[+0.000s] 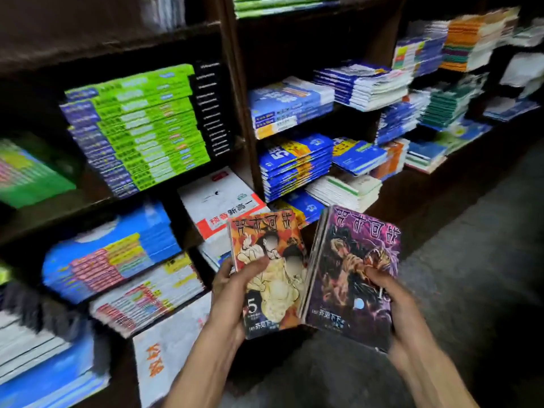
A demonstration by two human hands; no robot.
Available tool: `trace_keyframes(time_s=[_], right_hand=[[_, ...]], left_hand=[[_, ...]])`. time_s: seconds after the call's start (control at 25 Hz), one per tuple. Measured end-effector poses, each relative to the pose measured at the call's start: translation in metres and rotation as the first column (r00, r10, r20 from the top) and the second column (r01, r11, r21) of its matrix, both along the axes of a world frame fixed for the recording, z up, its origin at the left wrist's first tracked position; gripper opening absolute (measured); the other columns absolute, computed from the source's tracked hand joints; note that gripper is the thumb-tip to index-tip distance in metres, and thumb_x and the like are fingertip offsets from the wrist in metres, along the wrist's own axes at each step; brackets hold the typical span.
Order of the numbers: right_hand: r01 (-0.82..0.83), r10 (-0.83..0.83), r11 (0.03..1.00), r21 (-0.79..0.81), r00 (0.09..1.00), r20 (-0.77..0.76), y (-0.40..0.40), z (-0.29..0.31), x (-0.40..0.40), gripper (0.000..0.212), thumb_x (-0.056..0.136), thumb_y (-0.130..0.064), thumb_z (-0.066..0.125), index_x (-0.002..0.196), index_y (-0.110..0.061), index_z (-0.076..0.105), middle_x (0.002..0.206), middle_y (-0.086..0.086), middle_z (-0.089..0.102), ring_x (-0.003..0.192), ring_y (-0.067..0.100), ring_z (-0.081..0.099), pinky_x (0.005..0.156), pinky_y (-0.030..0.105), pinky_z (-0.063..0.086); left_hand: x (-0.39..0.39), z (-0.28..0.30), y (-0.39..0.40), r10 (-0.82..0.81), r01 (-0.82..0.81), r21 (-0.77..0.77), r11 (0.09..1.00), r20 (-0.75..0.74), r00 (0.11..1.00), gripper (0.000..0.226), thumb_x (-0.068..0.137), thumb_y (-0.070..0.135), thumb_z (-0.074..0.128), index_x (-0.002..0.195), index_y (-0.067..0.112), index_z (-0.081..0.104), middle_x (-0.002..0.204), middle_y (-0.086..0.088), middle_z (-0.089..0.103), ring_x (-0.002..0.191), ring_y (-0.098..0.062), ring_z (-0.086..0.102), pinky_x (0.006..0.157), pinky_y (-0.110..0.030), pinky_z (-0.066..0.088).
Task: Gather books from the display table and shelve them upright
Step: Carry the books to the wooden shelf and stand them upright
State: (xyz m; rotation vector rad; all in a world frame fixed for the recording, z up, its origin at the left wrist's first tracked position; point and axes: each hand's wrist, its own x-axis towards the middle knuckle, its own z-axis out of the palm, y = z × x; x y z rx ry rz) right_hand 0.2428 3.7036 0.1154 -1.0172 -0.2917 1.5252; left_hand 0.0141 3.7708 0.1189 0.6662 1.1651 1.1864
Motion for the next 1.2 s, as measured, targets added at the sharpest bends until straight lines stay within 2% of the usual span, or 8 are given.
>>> trace_keyframes(time_s=[0.08, 0.16, 0.32, 0.52, 0.64, 0.88, 1.04, 1.2], right_hand=[[-0.059, 0.057, 0.997, 0.055, 0.998, 0.034, 0.022, 0.020, -0.017, 0.019, 0.075, -0.015, 0.065, 0.066, -0.009, 0.080, 0.065, 0.006, 0.078, 0.081, 0.028, 0.078, 0.054, 0.024, 0.058], [-0.138, 0.134, 0.985, 0.105, 0.990, 0.045, 0.042, 0.044, -0.041, 0.016, 0.063, -0.019, 0.067, 0.059, -0.013, 0.081, 0.060, 0.004, 0.076, 0.059, 0.019, 0.076, 0.042, 0.019, 0.053], [-0.336, 0.341, 0.931, 0.139, 0.940, -0.008, 0.077, 0.086, -0.085, 0.031, 0.049, -0.026, 0.081, 0.078, -0.015, 0.083, 0.082, 0.016, 0.079, 0.066, 0.032, 0.077, 0.062, 0.047, 0.063], [-0.367, 0.343, 0.890, 0.270, 0.930, 0.132, 0.120, 0.158, -0.133, 0.026, 0.052, -0.026, 0.082, 0.077, -0.017, 0.080, 0.087, 0.016, 0.079, 0.067, 0.031, 0.076, 0.060, 0.043, 0.062], [-0.325, 0.247, 0.870, 0.370, 0.938, 0.243, 0.140, 0.193, -0.154, 0.027, 0.054, -0.019, 0.083, 0.081, -0.018, 0.079, 0.083, 0.013, 0.080, 0.062, 0.027, 0.076, 0.048, 0.035, 0.059], [-0.174, -0.136, 0.757, 0.630, 0.901, 0.412, 0.180, 0.233, -0.199, 0.028, 0.064, -0.015, 0.087, 0.084, -0.030, 0.075, 0.082, -0.003, 0.080, 0.078, 0.017, 0.076, 0.070, 0.035, 0.060], [-0.108, -0.391, 0.697, 0.709, 0.771, 0.503, 0.215, 0.259, -0.219, 0.041, 0.062, -0.034, 0.086, 0.099, -0.032, 0.068, 0.092, -0.005, 0.079, 0.088, 0.020, 0.075, 0.084, 0.048, 0.061], [-0.081, -0.557, 0.627, 0.775, 0.648, 0.519, 0.259, 0.292, -0.233, 0.046, 0.062, -0.044, 0.081, 0.102, -0.027, 0.063, 0.091, -0.009, 0.076, 0.086, 0.013, 0.070, 0.083, 0.043, 0.058]], left_hand=[[-0.024, 0.013, -0.002, 0.072, -0.072, 0.021, 0.997, 0.011, 0.997, 0.088, 0.047, 0.026, 0.092, 0.127, 0.011, 0.061, 0.115, -0.018, 0.074, 0.108, -0.041, 0.068, 0.099, -0.063, 0.049], [-0.050, 0.027, -0.002, 0.149, -0.150, 0.057, 0.987, 0.026, 0.989, 0.072, 0.053, 0.020, 0.091, 0.120, 0.012, 0.064, 0.111, -0.019, 0.075, 0.101, -0.042, 0.071, 0.091, -0.061, 0.055], [-0.087, 0.070, 0.008, 0.289, -0.292, 0.185, 0.938, 0.042, 0.956, 0.070, 0.054, 0.020, 0.089, 0.119, 0.011, 0.063, 0.104, -0.016, 0.077, 0.093, -0.039, 0.074, 0.084, -0.060, 0.058], [-0.123, 0.136, 0.031, 0.472, -0.424, 0.447, 0.788, 0.005, 0.882, 0.050, 0.051, 0.027, 0.088, 0.096, 0.020, 0.067, 0.087, -0.008, 0.079, 0.067, -0.020, 0.074, 0.059, -0.035, 0.059], [-0.141, 0.171, 0.044, 0.591, -0.433, 0.614, 0.660, -0.068, 0.804, 0.057, 0.047, 0.040, 0.087, 0.096, 0.023, 0.064, 0.084, 0.002, 0.078, 0.069, -0.012, 0.073, 0.061, -0.027, 0.058], [-0.168, 0.231, 0.074, 0.746, -0.347, 0.810, 0.474, -0.160, 0.646, 0.050, 0.053, 0.050, 0.084, 0.095, 0.042, 0.059, 0.089, 0.022, 0.074, 0.072, 0.003, 0.069, 0.065, -0.026, 0.052], [-0.176, 0.266, 0.102, 0.793, -0.301, 0.870, 0.391, -0.152, 0.591, 0.047, 0.057, 0.050, 0.084, 0.095, 0.048, 0.056, 0.093, 0.025, 0.071, 0.078, 0.004, 0.068, 0.069, -0.029, 0.054], [-0.170, 0.295, 0.130, 0.901, -0.267, 0.924, 0.273, -0.148, 0.408, 0.056, 0.056, 0.059, 0.080, 0.101, 0.045, 0.051, 0.094, 0.039, 0.063, 0.080, 0.010, 0.063, 0.075, -0.040, 0.057]])
